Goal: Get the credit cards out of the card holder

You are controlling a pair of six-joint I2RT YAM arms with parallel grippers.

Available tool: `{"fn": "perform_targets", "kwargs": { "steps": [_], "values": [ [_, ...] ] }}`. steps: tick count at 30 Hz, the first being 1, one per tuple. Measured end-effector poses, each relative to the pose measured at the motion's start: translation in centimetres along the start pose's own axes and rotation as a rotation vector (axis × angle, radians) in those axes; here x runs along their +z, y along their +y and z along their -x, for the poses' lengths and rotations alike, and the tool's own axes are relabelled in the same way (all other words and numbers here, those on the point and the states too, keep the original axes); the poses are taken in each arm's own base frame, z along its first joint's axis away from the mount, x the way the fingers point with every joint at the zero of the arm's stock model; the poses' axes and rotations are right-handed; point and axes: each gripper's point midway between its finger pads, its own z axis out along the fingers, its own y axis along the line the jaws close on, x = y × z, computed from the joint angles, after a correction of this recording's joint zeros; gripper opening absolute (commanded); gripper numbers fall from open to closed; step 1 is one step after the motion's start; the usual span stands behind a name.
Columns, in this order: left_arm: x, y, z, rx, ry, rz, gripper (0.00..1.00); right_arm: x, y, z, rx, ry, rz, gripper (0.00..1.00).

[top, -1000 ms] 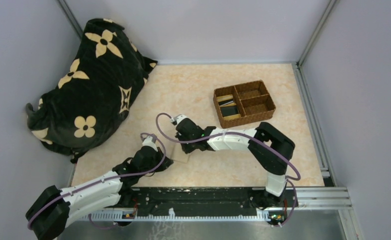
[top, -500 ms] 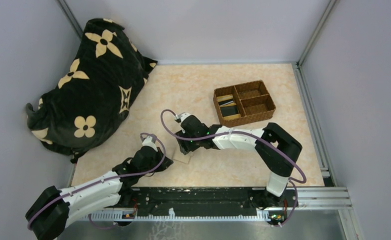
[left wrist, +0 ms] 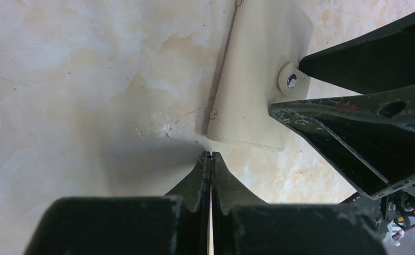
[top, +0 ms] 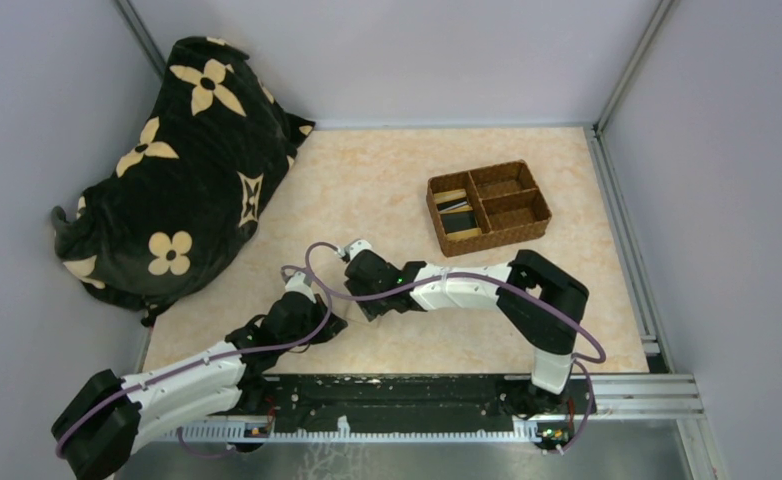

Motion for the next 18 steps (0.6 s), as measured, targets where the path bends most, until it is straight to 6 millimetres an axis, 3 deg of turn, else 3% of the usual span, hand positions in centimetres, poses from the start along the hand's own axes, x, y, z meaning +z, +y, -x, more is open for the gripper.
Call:
{"fn": "perform_targets", "kwargs": {
  "steps": [5,12,18],
  "values": [
    [0.0,0.01,-0.02,-0.001,0.001,0.0,0.0,0.26,-0.07,-0.14,0.011,0.0,-0.015,0.37],
    [-0.01,0.01,-0.07,-0.012,-0.001,-0.003,0.0,0.39,-0.27,0.19,0.027,-0.014,-0.035,0.0],
    [-0.08,0.04,-0.1,-0.019,-0.003,-0.006,0.0,0.48,-0.22,0.32,0.038,-0.019,-0.038,0.0]
  ]
}}
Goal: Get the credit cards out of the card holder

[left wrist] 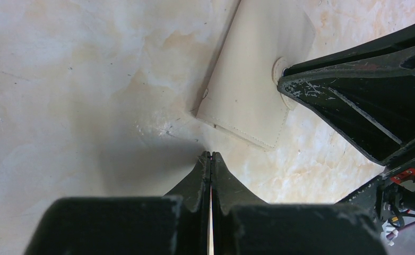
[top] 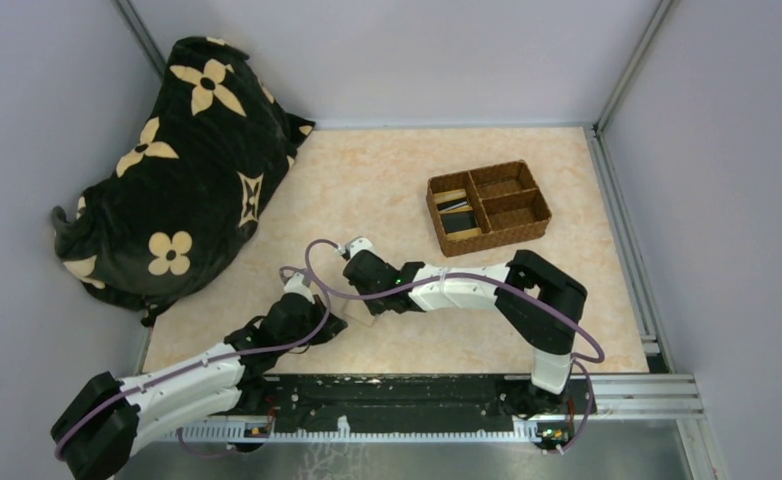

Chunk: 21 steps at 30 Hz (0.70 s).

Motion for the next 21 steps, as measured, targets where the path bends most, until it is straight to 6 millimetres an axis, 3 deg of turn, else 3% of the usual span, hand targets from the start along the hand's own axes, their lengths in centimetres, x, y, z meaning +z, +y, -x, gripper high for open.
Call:
{"fn": "perform_targets", "kwargs": {
  "steps": [7,10,13,15,21],
  "values": [
    [-0.4,-0.6,-0.5,0.014,0.038,-0.03,0.03,-0.1,-0.1,0.1,-0.012,-0.007,0.0,0.0],
    [-1.0,-2.5,-0.1,0.025,0.057,-0.088,0.13,-0.1,-0.1,0.1,-0.017,-0.015,0.003,0.0],
    [-1.7,-5.3,1.7,0.03,0.022,-0.17,0.13,-0.1,-0.1,0.1,-0.019,-0.021,0.007,0.0],
    [-1.9,-6.2,2.5,0.029,-0.004,-0.192,0.13,-0.1,-0.1,0.1,-0.018,-0.029,0.012,0.0],
    [0.0,-4.4,1.6,0.027,0.014,-0.128,0.09,-0.2,0.0,0.0,-0.011,-0.043,0.023,0.0]
  ]
}}
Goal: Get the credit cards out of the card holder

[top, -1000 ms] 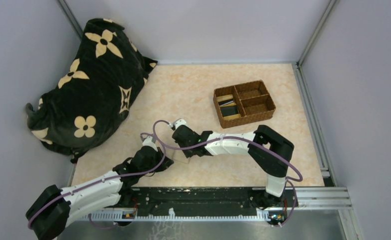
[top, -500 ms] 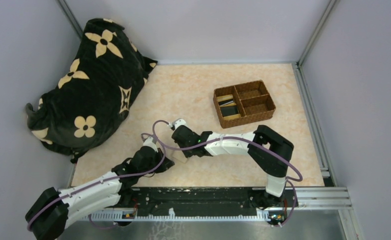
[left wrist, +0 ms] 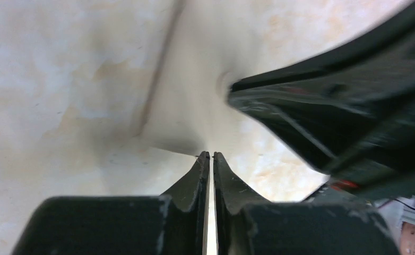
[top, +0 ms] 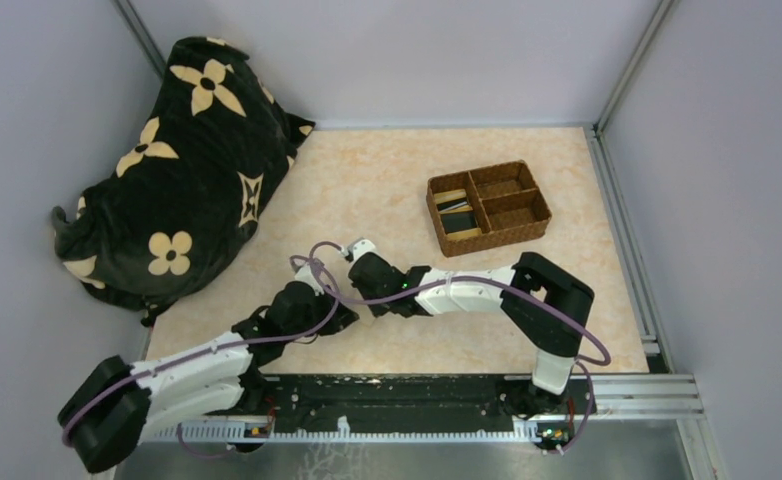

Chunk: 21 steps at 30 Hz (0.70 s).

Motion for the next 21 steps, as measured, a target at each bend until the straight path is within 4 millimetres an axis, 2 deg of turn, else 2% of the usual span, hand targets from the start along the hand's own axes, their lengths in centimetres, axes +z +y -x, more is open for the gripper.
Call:
{"fn": "perform_targets", "kwargs": {
  "steps": [4,12,21],
  "values": [
    [1.7,2.3,-1.6,-0.019,0.057,0.069,0.07,-0.2,0.0,-0.1,0.003,-0.005,0.004,0.0],
    [3.7,1.4,-0.8,-0.05,0.063,0.006,0.05,-0.4,-1.9,-0.4,0.011,-0.013,-0.056,0.0],
    [3.8,0.7,-1.1,-0.055,0.104,-0.019,0.04,-0.3,-2.1,-0.4,0.014,-0.027,-0.066,0.0]
  ]
}}
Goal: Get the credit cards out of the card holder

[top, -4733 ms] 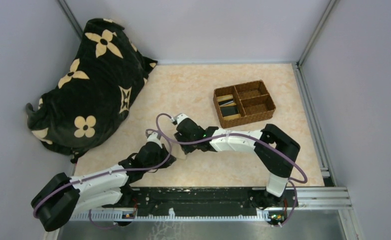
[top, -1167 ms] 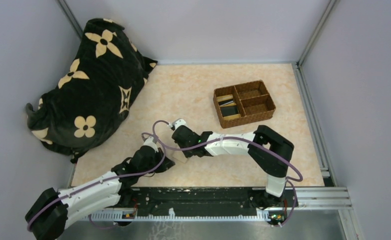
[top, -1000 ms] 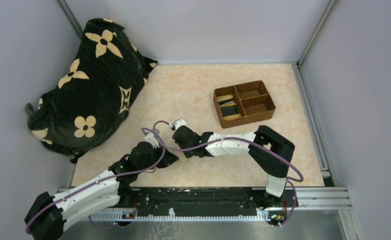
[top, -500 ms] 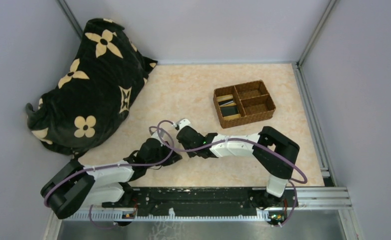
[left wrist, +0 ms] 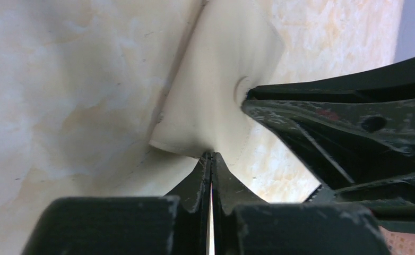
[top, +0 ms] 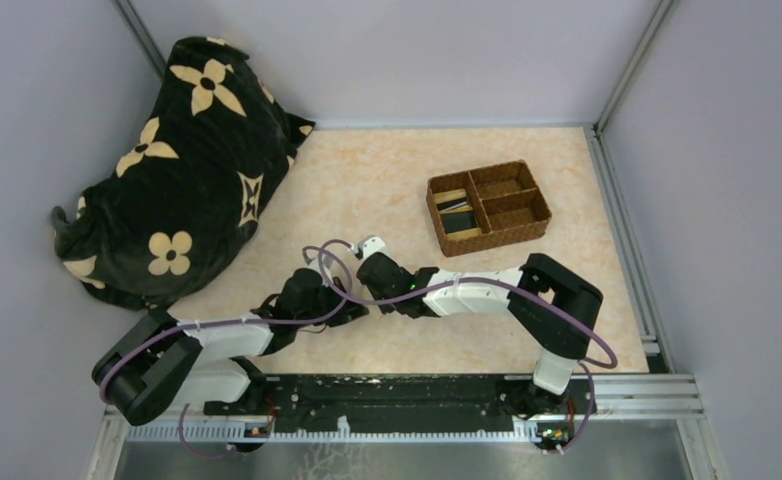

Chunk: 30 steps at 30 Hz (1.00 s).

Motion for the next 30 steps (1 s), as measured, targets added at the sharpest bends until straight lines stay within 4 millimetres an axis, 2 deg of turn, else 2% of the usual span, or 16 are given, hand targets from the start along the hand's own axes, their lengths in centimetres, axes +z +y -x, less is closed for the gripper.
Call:
{"fn": "perform_targets", "kwargs": {
  "steps": [10,18,30],
  "values": [
    [0.1,-2.4,0.9,-0.004,-0.013,-0.101,0.03,0.1,0.7,0.1,0.004,-0.013,0.032,0.0],
    [1.9,-1.5,0.8,-0.02,0.011,-0.073,0.0,0.0,0.6,0.0,0.002,-0.018,0.035,0.0],
    [2.9,-1.7,0.9,-0.167,0.054,-0.238,0.0,-0.8,-0.3,-0.3,0.023,-0.074,0.033,0.0]
  ]
}}
